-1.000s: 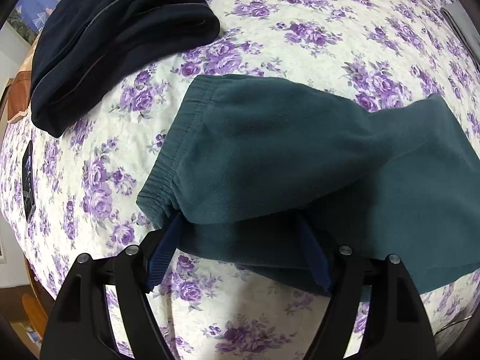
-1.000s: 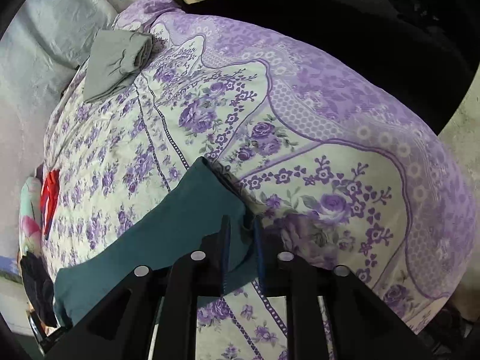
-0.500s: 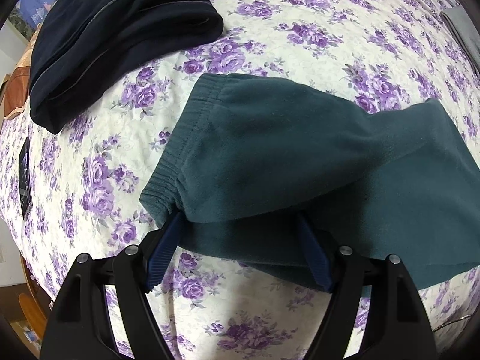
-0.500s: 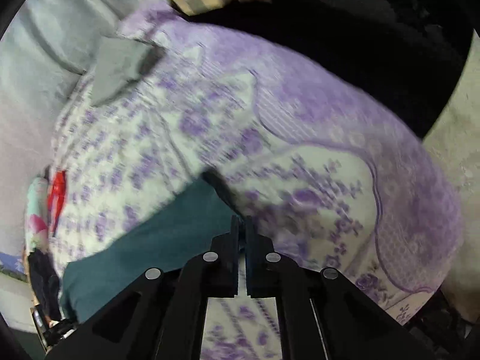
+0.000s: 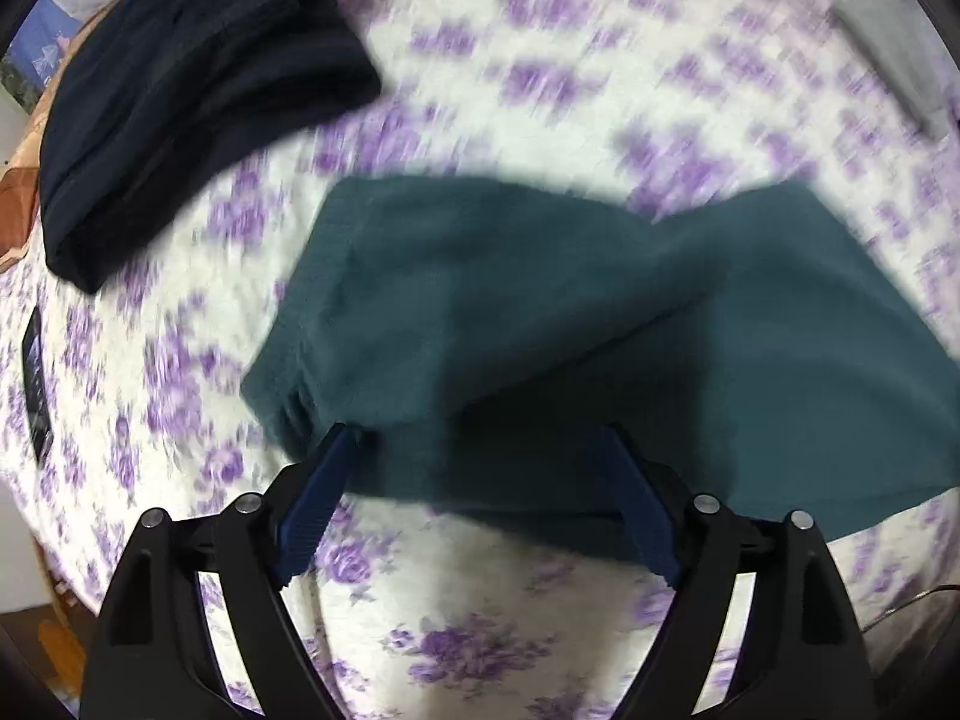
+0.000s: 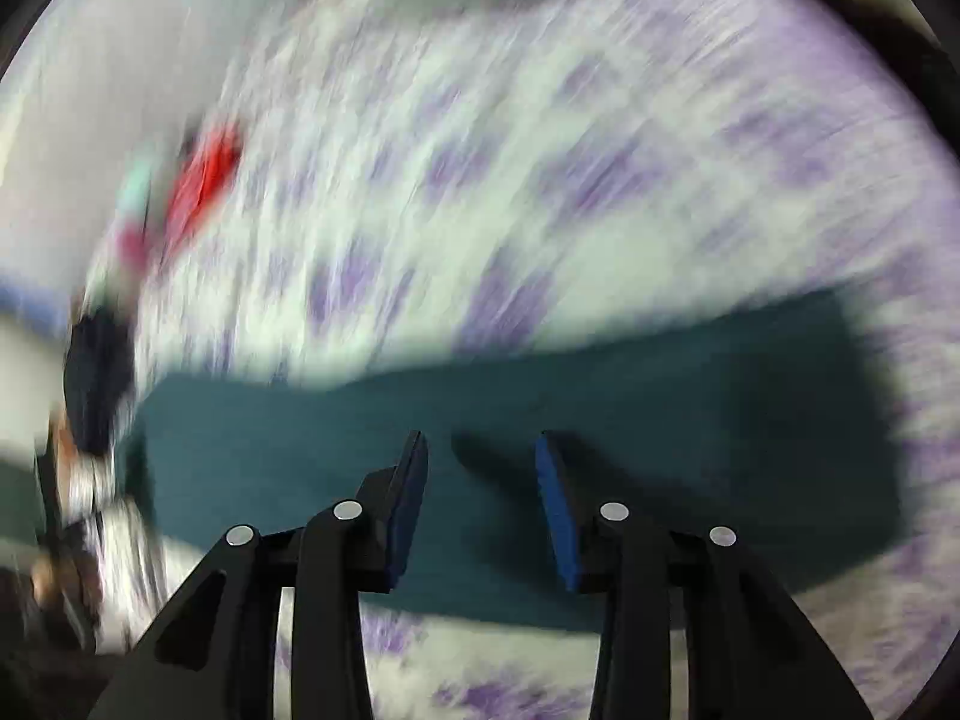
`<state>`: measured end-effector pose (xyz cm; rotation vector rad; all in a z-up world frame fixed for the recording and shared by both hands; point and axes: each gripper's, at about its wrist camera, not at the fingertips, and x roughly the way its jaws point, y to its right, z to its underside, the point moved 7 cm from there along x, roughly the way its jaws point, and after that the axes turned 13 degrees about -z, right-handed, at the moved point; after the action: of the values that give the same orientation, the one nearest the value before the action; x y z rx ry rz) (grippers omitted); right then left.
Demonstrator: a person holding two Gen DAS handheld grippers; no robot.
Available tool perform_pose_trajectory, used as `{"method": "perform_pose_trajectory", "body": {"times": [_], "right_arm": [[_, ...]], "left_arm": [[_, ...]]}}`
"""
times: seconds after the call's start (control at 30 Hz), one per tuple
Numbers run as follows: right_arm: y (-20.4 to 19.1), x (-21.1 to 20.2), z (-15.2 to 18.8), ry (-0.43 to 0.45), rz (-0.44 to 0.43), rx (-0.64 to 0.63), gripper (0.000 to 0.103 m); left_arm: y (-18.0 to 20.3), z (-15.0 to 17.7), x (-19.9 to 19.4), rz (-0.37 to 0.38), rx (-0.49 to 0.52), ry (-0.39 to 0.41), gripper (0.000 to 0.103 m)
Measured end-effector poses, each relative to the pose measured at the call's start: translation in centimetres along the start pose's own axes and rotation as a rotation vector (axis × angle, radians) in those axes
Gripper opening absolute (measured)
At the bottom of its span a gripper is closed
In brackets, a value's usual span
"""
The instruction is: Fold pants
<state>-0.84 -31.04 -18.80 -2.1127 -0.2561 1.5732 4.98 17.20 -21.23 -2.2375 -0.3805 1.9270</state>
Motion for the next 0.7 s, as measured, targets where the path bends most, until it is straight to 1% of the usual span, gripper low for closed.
{"method": "perform_pose_trajectory", "body": {"times": [0.03, 0.07, 0.1, 0.13, 0.17, 0.2, 0.27, 0.33, 0.37, 0.43, 0.47, 0.5, 0.53, 0.57, 0.6, 0.63, 0.67, 0.7], "right_arm": [[-0.2, 0.8, 0.5, -0.034, 0.085, -0.059, 0.036], [-0.8, 0.9, 0.4, -0.040, 0.137, -0.120, 0.036], [-1.4, 0.8, 0.2, -0.064, 0.200, -0.158, 0.037], [-2.1, 0.3, -0.4, -0.061, 0.229, -0.175, 0.039], [-3.0, -0.1, -1.0, -0.042, 0.210, -0.186, 0.039], [-4.8, -0.7, -2.0, -0.011, 0.139, -0.212, 0.039], [-8.2, -1.1, -3.3, 0.029, 0.060, -0.277, 0.042], [-11.8, -0.1, -4.3, 0.029, -0.010, -0.347, 0.045], [-13.4, 0.8, -4.5, 0.020, -0.040, -0.366, 0.045], [-16.0, 2.2, -4.5, 0.000, -0.078, -0.381, 0.045], [-17.5, 3.2, -4.5, -0.011, -0.107, -0.390, 0.045], [-18.9, 4.3, -4.0, -0.022, -0.140, -0.404, 0.045], [-19.9, 5.0, -3.9, -0.029, -0.153, -0.416, 0.048], [-20.8, 5.9, -3.8, -0.035, -0.166, -0.427, 0.049], [-21.5, 6.3, -3.8, -0.041, -0.178, -0.427, 0.050], [-21.9, 6.7, -3.6, -0.049, -0.193, -0.424, 0.050], [-22.2, 7.2, -3.8, -0.057, -0.206, -0.418, 0.050], [-22.7, 8.1, -4.2, -0.067, -0.220, -0.417, 0.050]], "left_arm": [[-0.4, 0.4, 0.5, 0.004, -0.013, -0.031, 0.081], [-0.8, 0.5, 0.3, 0.027, -0.036, -0.028, 0.081], [-1.3, 0.5, -0.2, 0.059, -0.070, -0.013, 0.081], [-2.1, 0.3, -1.0, 0.087, -0.101, 0.011, 0.081], [-2.7, 0.0, -1.5, 0.094, -0.115, 0.029, 0.081], [-3.5, -0.5, -2.0, 0.096, -0.129, 0.051, 0.081], [-4.8, -1.7, -2.8, 0.099, -0.154, 0.089, 0.081], [-6.2, -3.9, -3.2, 0.075, -0.172, 0.131, 0.081], [-6.4, -4.7, -3.1, 0.053, -0.168, 0.143, 0.081], [-6.2, -6.4, -2.5, 0.020, -0.128, 0.166, 0.081], [-5.8, -7.2, -1.4, -0.005, -0.084, 0.141, 0.080], [-5.5, -7.7, -0.8, -0.012, -0.063, 0.120, 0.073], [-4.9, -8.0, 0.1, -0.002, -0.032, 0.091, 0.063], [-4.1, -8.2, 0.8, 0.021, -0.004, 0.066, 0.059], [-3.7, -8.5, 1.2, 0.036, 0.011, 0.056, 0.046], [-3.2, -8.6, 1.6, 0.049, 0.028, 0.050, 0.030], [-2.7, -8.8, 1.9, 0.036, 0.048, 0.056, 0.023], [-2.7, -9.0, 2.0, 0.014, 0.050, 0.065, 0.022]]}}
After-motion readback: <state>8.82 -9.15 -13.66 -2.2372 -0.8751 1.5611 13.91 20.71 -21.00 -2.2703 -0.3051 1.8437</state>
